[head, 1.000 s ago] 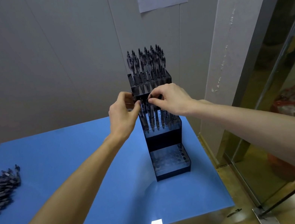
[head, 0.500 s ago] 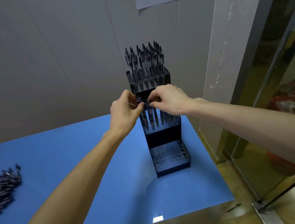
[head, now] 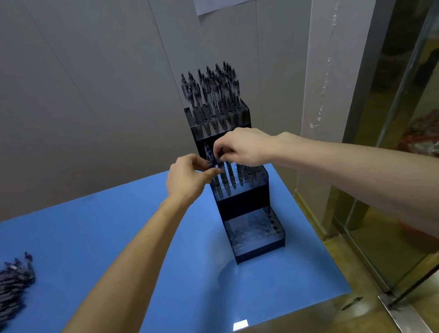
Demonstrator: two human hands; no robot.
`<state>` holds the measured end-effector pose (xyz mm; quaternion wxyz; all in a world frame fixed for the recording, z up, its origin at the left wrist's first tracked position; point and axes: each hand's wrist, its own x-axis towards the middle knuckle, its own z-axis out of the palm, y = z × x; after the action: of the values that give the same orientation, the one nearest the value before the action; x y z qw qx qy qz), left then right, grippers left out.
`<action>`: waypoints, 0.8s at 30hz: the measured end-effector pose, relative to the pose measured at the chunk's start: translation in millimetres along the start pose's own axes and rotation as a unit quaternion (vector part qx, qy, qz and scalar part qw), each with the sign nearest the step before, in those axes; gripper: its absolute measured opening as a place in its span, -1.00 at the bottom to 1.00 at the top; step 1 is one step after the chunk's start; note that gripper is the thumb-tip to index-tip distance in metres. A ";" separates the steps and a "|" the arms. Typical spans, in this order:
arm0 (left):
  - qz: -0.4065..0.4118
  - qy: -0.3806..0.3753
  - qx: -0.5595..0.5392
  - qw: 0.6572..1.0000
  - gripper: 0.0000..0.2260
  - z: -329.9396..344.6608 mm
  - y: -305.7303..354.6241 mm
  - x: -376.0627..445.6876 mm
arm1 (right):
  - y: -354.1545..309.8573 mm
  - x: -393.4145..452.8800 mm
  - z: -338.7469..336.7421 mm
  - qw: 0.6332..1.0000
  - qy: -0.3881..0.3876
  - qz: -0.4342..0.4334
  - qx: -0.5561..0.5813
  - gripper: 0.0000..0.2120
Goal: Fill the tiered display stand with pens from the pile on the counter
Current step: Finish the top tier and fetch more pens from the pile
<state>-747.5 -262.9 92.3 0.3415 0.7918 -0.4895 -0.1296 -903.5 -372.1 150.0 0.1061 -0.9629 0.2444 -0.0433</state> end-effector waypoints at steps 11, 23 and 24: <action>0.028 -0.055 0.198 0.978 -0.37 -3.3 0.1 -23.5 | 0.8 -24.5 9.7 0.989 0.135 -0.026 -0.059 -0.65; 0.020 -0.081 0.413 0.907 -0.25 -10.2 19.7 -78.2 | 15.6 -90.0 26.9 0.988 0.063 0.070 -0.122 -0.23; 0.017 -0.081 0.424 0.902 -0.26 -10.5 17.3 -87.6 | 14.3 -94.1 30.7 0.988 0.067 0.063 -0.123 -0.22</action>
<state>-796.4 -187.9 100.3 -0.0653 0.8399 -0.5379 0.0326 -988.5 -333.7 113.9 -0.0277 -0.9463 0.3142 -0.0707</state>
